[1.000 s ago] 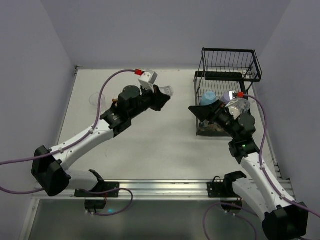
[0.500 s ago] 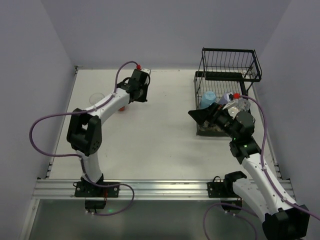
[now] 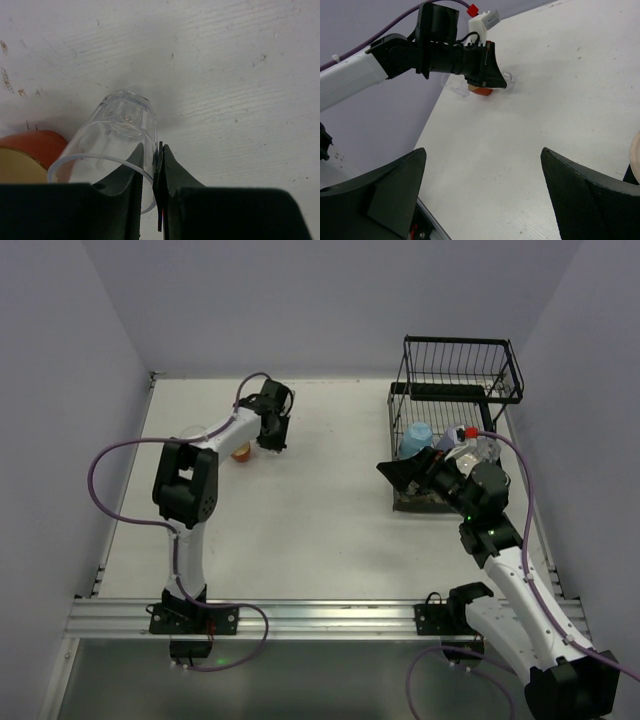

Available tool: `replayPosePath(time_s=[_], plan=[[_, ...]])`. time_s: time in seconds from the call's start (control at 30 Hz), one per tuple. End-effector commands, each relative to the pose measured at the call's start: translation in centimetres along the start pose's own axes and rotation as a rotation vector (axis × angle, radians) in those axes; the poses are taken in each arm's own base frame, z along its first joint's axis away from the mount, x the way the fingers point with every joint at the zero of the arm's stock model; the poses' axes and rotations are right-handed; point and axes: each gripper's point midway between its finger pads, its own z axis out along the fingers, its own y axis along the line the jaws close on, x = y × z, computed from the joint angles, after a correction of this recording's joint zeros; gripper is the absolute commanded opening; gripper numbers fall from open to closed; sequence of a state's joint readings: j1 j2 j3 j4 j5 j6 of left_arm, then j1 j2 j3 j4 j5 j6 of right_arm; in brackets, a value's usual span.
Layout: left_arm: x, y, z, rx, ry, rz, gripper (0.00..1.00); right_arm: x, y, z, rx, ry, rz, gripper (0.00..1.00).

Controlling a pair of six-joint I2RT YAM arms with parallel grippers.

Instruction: Unload the cups from the dish rack

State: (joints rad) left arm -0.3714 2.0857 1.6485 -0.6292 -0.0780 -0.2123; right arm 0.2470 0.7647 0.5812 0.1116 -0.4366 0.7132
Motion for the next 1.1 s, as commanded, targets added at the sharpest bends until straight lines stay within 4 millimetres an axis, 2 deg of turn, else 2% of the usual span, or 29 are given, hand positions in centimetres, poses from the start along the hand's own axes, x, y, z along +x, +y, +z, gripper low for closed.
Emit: replayPosePath(time_s=[0.0, 0.03, 0.17, 0.2, 0.23, 0.3, 0.33, 0.37, 0.4, 0.43, 0.47, 0.53, 0.57, 0.6, 0.67, 0.7, 0.77, 0.8, 0.87, 0.9, 0.93, 0.97, 1.0, 1.03, 1.07], plan=[[0.4, -0.2, -0.2, 0.03, 0.038, 0.046, 0.12, -1.4, 1.1, -0.2, -0.019, -0.038, -0.037, 0.99], [0.7, -0.2, -0.1, 0.028, 0.05, 0.046, 0.15, -1.4, 1.1, -0.3, -0.018, -0.039, -0.037, 0.99], [0.6, -0.2, -0.6, 0.027, 0.048, 0.054, 0.41, -1.7, 1.0, -0.3, -0.011, -0.047, -0.049, 0.99], [0.7, -0.1, -0.7, 0.019, 0.047, 0.054, 0.44, -1.4, 0.4, -0.4, 0.019, -0.036, -0.066, 0.99], [0.5, 0.0, -1.0, 0.017, 0.039, 0.055, 0.49, -2.4, 0.1, -0.6, 0.061, -0.067, -0.09, 0.99], [0.1, 0.2, -1.7, 0.009, 0.021, 0.054, 0.55, -2.7, -0.8, -1.3, 0.126, -0.073, -0.134, 0.99], [-0.1, 0.2, -1.9, 0.01, 0.015, 0.054, 0.62, -3.2, -0.7, -1.7, 0.139, -0.09, -0.15, 0.99], [-0.3, 0.0, -2.3, 0.017, 0.005, 0.05, 0.66, -4.1, -1.0, -2.3, 0.178, -0.13, -0.187, 0.99], [-0.5, -0.2, -2.7, 0.022, -0.005, 0.049, 0.69, -4.1, -1.5, -2.7, 0.213, -0.128, -0.197, 0.99], [-1.3, -0.5, -3.6, 0.038, -0.036, 0.04, 0.77, -5.1, -1.3, -3.1, 0.233, -0.153, -0.217, 0.99], [-1.7, -1.6, -4.4, 0.102, -0.051, 0.033, 0.82, -5.5, -2.3, -3.6, 0.3, -0.164, -0.234, 0.99], [-3.6, -2.8, -6.7, 0.168, -0.129, 0.022, 0.93, -6.4, -2.3, -4.1, 0.337, -0.181, -0.254, 0.99], [-4.2, -3.9, -7.9, 0.217, -0.155, 0.015, 0.98, -6.5, -3.0, -4.3, 0.378, -0.178, -0.255, 0.99], [-5.7, -4.4, -10.0, 0.249, -0.228, 0.015, 1.0, -6.7, -3.2, -4.2, 0.397, -0.173, -0.254, 0.99], [-6.7, -5.6, -12.4, 0.298, -0.29, 0.018, 1.0, -6.2, -4.0, -4.1, 0.429, -0.138, -0.253, 0.99], [-8.0, -6.0, -15.0, 0.322, -0.367, 0.022, 1.0, -6.4, -4.9, -4.1, 0.477, -0.136, -0.252, 0.99], [-8.3, -7.0, -17.2, 0.371, -0.418, 0.024, 1.0, -6.2, -5.9, -4.3, 0.528, -0.111, -0.269, 0.99], [-9.3, -7.3, -20.3, 0.404, -0.502, 0.025, 1.0, -6.6, -6.2, -4.5, 0.557, -0.114, -0.28, 0.99], [-8.4, -8.5, -22.2, 0.476, -0.528, 0.021, 1.0, -6.0, -7.4, -4.6, 0.612, -0.063, -0.302, 0.99], [-8.9, -8.9, -25.7, 0.522, -0.62, 0.029, 1.0, -6.4, -7.4, -4.6, 0.626, -0.059, -0.309, 0.99], [-7.5, -9.3, -25.5, 0.548, -0.607, 0.033, 1.0, -6.2, -8.0, -4.5, 0.653, -0.032, -0.313, 0.99], [-6.6, -10.4, -26.8, 0.591, -0.621, 0.05, 1.0, -5.8, -8.4, -4.6, 0.671, 0.002, -0.322, 0.99], [-6.1, -10.7, -29.5, 0.621, -0.685, 0.067, 1.0, -6.0, -8.4, -4.5, 0.68, 0.012, -0.326, 0.99], [-4.6, -11.0, -28.8, 0.629, -0.663, 0.075, 1.0, -6.0, -9.0, -4.6, 0.711, 0.024, -0.332, 0.99], [-3.5, -11.8, -29.7, 0.656, -0.671, 0.095, 1.0, -5.3, -9.9, -4.7, 0.746, 0.074, -0.334, 0.99]])
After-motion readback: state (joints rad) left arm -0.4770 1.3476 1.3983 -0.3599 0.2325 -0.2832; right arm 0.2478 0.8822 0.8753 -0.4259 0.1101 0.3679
